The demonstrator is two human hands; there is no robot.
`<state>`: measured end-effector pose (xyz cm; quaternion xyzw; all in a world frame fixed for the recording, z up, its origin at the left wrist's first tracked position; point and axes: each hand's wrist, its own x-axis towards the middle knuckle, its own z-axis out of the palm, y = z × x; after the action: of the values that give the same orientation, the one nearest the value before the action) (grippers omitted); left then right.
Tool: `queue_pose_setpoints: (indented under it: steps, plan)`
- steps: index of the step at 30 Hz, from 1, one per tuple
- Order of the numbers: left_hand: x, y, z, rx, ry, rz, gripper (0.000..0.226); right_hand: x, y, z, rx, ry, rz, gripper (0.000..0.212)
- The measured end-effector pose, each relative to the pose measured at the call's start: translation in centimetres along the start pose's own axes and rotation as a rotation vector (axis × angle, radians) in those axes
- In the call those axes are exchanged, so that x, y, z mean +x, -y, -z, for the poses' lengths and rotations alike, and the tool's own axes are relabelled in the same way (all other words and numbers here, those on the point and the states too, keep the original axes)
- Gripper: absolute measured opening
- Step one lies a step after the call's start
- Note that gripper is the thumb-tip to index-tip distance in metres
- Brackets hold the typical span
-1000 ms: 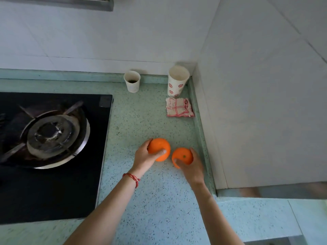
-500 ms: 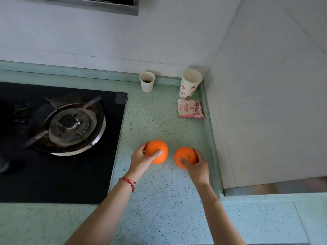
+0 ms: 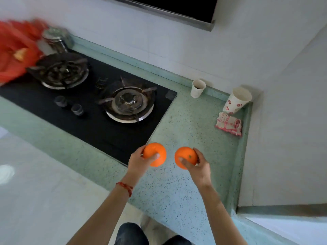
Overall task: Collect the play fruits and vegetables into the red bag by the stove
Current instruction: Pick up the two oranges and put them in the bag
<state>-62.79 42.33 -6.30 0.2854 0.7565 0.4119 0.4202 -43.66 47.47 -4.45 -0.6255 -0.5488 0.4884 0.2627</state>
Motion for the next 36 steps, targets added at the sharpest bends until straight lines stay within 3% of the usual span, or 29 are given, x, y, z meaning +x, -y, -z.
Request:
queue_pose_setpoints:
  steps: [16,20,26,36]
  plan:
    - [-13.9,8.6,12.0,-0.314,-0.614,0.145,0.058,-7.6,3.1,-12.1,-0.159,0.596,0.274,0.07]
    - [-17.5,11.4,15.7,-0.391,-0.755,0.17,0.052,-10.9,4.2,-17.0,-0.151,0.732,0.333,0.054]
    - [-22.9,16.2,21.5,-0.471,-0.912,0.216,0.052,-16.8,5.0,-24.6,-0.218,0.889,0.412,0.066]
    - [-28.3,22.6,30.6,-0.545,-1.07,0.256,0.055,-24.6,6.1,-35.3,-0.285,1.005,0.476,0.066]
